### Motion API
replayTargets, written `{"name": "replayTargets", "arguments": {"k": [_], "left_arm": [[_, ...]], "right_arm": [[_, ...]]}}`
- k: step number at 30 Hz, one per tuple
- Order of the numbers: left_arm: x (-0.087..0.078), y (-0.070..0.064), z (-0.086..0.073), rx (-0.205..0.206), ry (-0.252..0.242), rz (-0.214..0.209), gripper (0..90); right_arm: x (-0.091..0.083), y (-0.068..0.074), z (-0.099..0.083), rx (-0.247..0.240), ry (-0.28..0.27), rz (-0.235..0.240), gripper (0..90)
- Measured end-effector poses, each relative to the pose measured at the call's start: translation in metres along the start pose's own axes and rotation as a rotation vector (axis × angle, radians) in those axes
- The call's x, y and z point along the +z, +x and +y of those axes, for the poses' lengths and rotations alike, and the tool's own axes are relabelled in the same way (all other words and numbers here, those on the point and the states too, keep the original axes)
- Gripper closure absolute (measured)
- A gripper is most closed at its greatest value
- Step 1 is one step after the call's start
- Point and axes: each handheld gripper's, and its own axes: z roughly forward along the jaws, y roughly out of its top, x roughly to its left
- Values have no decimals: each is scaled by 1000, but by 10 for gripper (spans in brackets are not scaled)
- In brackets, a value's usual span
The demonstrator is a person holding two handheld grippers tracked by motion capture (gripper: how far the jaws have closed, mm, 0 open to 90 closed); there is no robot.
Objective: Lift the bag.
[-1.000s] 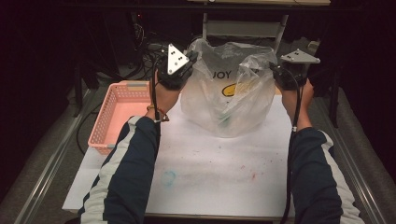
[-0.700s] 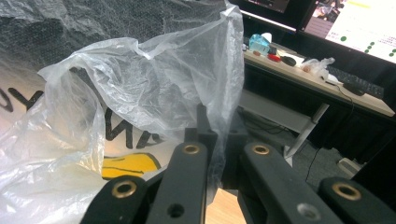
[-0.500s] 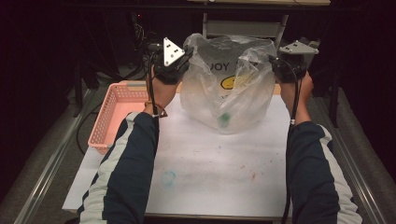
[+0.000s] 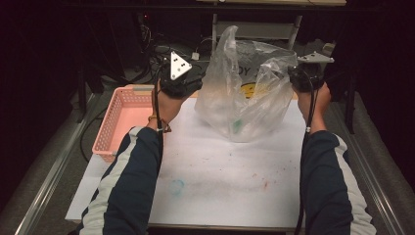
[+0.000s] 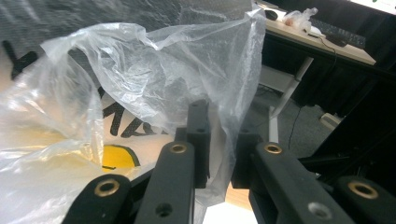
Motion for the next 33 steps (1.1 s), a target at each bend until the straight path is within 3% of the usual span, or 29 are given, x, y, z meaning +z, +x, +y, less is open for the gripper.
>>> {"name": "replayTargets", "arguments": {"k": [5,7,14,19,22,27,33], "left_arm": [[-3,-12,-13,29,27,-45,392],[-5,-18,-17,44,28,-58,392],[-11,-35,-22,94,42,-105,367],[-14,-40,-24,112,45,-123,366],[-16,-42,-26,115,50,-128,360],[-29,-45,-38,148,60,-137,306],[-55,-48,-57,211,77,-148,241]], "right_arm": [[-8,1,-2,3,-37,30,769],[-12,1,1,5,-59,38,670],[-31,10,17,-34,-132,50,468],[-44,13,27,-31,-185,61,406],[-51,14,30,-20,-185,78,347],[-72,20,19,-7,-235,138,334],[-100,35,-4,-55,-299,192,337]]}}
